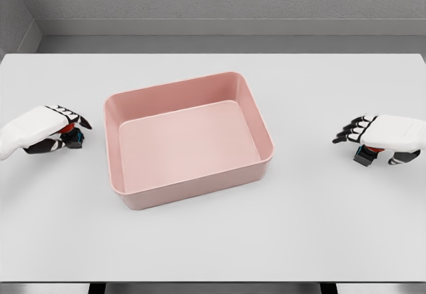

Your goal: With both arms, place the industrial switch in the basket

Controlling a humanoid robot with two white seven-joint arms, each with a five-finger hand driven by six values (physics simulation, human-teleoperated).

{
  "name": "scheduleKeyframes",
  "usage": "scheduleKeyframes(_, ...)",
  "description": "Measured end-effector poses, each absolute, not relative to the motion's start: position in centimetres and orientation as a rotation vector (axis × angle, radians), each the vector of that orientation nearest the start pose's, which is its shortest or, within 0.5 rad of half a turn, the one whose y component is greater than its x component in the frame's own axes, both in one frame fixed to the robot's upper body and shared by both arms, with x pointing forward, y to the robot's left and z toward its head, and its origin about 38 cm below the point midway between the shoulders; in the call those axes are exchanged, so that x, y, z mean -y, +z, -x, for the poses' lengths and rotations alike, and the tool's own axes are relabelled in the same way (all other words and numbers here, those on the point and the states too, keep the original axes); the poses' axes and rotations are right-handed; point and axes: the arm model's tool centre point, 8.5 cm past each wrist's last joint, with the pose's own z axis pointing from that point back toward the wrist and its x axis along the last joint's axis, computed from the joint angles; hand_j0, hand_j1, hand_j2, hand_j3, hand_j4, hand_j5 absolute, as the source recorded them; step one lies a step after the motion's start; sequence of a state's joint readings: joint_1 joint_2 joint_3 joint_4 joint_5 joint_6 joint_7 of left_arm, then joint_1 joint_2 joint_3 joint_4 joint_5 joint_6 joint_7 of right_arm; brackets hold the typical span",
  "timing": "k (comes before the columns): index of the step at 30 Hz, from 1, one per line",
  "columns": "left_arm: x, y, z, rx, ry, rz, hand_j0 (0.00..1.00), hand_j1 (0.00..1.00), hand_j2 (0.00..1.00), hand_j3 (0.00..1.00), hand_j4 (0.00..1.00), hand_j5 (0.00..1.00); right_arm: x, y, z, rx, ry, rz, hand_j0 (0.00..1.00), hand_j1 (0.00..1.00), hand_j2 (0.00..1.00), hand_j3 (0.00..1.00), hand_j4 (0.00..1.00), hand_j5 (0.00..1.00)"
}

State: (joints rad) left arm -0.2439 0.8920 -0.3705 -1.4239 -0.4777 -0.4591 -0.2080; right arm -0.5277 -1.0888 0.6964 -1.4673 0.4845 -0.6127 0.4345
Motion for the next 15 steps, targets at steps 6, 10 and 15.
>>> scheduleKeyframes(6,-39.2,15.6,-38.8,1.376,-1.711,-0.598,0.37,0.37,0.37,0.37,0.37,0.37,39.2,18.3,-38.7,1.056,2.214,0.462,0.93,0.93,0.93,0.93,0.93,0.93)
scheduleKeyframes(10,-38.2,17.7,-38.4,1.446,-1.738,-0.595,0.34,0.34,0.34,0.34,0.34,0.34,39.2,18.3,-38.7,1.055,2.215,0.461,0.83,0.83,0.83,0.83,0.83,0.83)
scheduleKeyframes(15,-38.3,21.2,-38.0,1.502,-1.760,-0.629,0.34,0.34,0.34,0.34,0.34,0.34,39.2,18.3,-38.6,1.053,2.216,0.459,0.75,0.75,0.75,0.75,0.75,0.75)
